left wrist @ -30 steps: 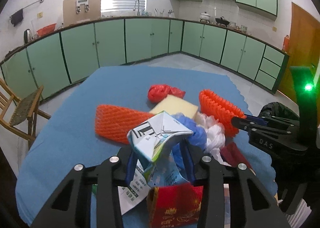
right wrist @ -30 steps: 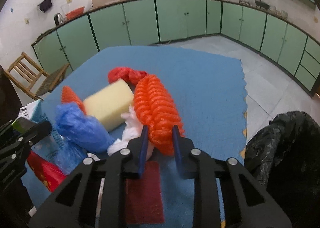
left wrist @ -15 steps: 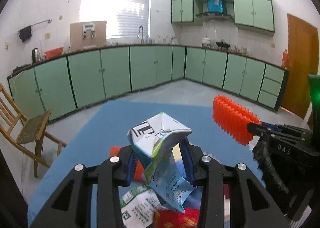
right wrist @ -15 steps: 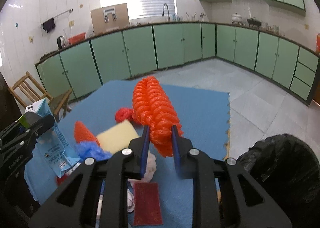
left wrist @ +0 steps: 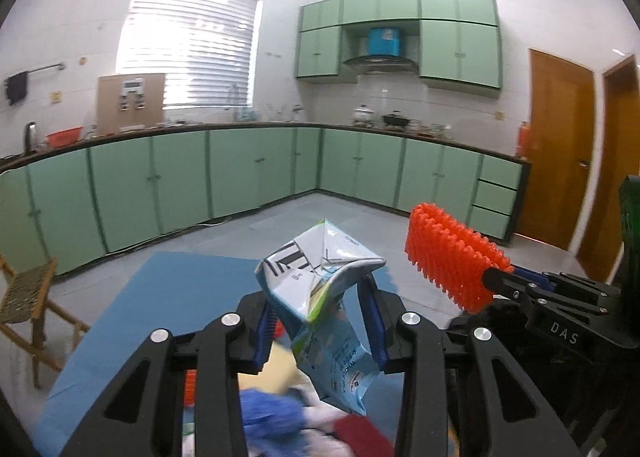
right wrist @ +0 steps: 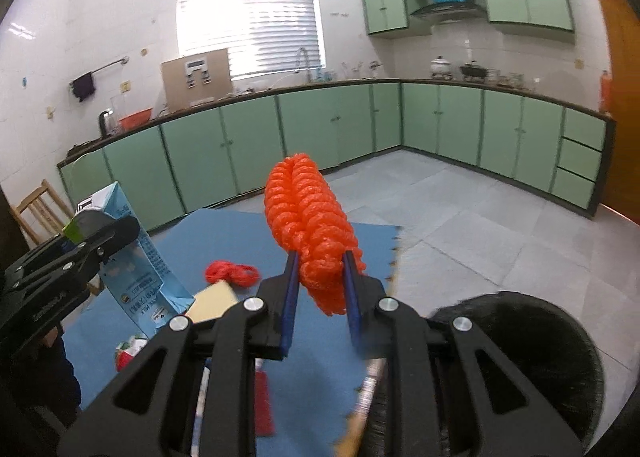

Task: Collect trash
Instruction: 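Carry both items over the bin and open both tools to drop them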

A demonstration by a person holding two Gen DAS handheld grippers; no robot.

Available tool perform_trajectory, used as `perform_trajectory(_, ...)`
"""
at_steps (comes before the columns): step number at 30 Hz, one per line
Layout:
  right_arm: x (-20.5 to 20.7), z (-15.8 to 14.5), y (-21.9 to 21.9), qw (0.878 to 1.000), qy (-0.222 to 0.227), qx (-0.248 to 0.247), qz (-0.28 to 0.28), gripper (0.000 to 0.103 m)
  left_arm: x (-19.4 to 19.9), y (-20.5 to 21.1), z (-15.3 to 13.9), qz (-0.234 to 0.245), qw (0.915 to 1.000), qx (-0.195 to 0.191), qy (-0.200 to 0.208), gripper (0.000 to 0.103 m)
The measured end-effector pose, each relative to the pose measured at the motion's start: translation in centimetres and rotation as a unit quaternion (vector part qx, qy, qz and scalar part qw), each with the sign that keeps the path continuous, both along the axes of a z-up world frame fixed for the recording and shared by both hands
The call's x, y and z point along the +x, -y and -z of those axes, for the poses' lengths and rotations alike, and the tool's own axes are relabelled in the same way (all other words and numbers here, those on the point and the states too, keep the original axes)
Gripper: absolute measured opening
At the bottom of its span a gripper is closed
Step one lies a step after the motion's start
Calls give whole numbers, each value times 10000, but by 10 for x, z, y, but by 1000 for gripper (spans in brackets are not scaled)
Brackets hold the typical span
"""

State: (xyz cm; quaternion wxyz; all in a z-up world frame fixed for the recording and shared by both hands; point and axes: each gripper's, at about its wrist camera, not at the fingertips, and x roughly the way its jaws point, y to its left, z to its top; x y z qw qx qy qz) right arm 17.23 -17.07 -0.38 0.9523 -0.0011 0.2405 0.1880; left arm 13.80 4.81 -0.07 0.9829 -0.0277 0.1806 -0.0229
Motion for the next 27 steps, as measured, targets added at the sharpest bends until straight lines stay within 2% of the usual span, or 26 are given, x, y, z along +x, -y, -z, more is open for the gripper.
perform_trajectory(8, -20, 6, 96, 9955, -91, -208, 916, 20, 25, 81, 5, 916, 9952, -236, -258, 38)
perform_trajectory(15, -31, 38, 168, 9855, -436, -275, 1617, 20, 49, 156, 21, 1614, 9850, -338, -516, 38)
perform_trajectory(19, -38, 60, 186, 9800, -648, -259, 1863, 22, 61, 193, 36, 1902, 9788, -304, -690, 38)
perform_trajectory(23, -43, 77, 197, 9733, -828, -319, 2115, 35, 70, 218, 55, 2135, 9713, -297, -1006, 39)
perform_trajectory(24, -45, 81, 200, 9719, -858, -326, 2166, 41, 72, 222, 58, 2171, 9698, -294, -1071, 43)
perform_trajectory(25, -47, 82, 201, 9709, -869, -333, 2207, 44, 72, 224, 60, 2172, 9691, -273, -1141, 52)
perform_trajectory(27, -48, 84, 204, 9695, -875, -339, 2263, 51, 70, 224, 63, 2167, 9687, -285, -1174, 56)
